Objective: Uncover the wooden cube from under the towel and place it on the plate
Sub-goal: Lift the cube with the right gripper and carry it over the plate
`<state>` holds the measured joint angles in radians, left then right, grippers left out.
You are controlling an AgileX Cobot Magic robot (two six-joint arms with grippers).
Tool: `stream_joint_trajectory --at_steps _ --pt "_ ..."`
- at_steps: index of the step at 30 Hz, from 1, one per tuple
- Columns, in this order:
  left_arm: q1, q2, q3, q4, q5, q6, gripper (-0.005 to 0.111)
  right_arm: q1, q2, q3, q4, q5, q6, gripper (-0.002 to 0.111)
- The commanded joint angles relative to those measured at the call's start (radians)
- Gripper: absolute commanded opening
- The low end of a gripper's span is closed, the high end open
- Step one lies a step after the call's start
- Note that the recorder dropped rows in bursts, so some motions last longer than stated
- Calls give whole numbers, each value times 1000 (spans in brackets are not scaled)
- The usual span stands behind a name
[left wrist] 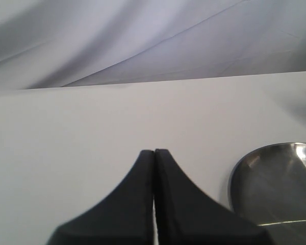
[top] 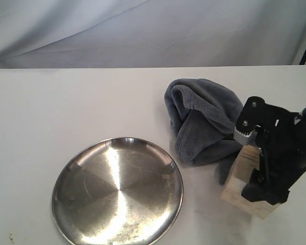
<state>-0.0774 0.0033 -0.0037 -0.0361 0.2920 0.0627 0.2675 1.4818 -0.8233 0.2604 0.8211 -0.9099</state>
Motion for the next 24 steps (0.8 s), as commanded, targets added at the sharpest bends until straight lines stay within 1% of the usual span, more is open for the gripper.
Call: stream_joint_trajectory --at_steps 1,4,9,13,16,20,24 --pt "-3 -3 4 -6 -8 -2 0 14 -86 -4 108 0 -42 0" --pt "-3 -3 4 -6 -8 -2 0 53 -121 -4 162 0 -59 0" --pt "-3 -3 4 -6 -8 -2 0 176 -133 -4 179 -39 -70 0" --pt "-3 -3 4 -6 -8 -2 0 291 -133 -4 179 -166 -70 0" --pt "-3 -3 4 -6 -8 -2 0 352 -130 -4 179 -296 -70 0" --pt "-3 -3 4 -6 -8 -2 0 404 -99 -4 202 -426 -61 0" --pt "-3 -3 4 -6 -8 -2 0 421 -22 -4 221 -472 -53 0"
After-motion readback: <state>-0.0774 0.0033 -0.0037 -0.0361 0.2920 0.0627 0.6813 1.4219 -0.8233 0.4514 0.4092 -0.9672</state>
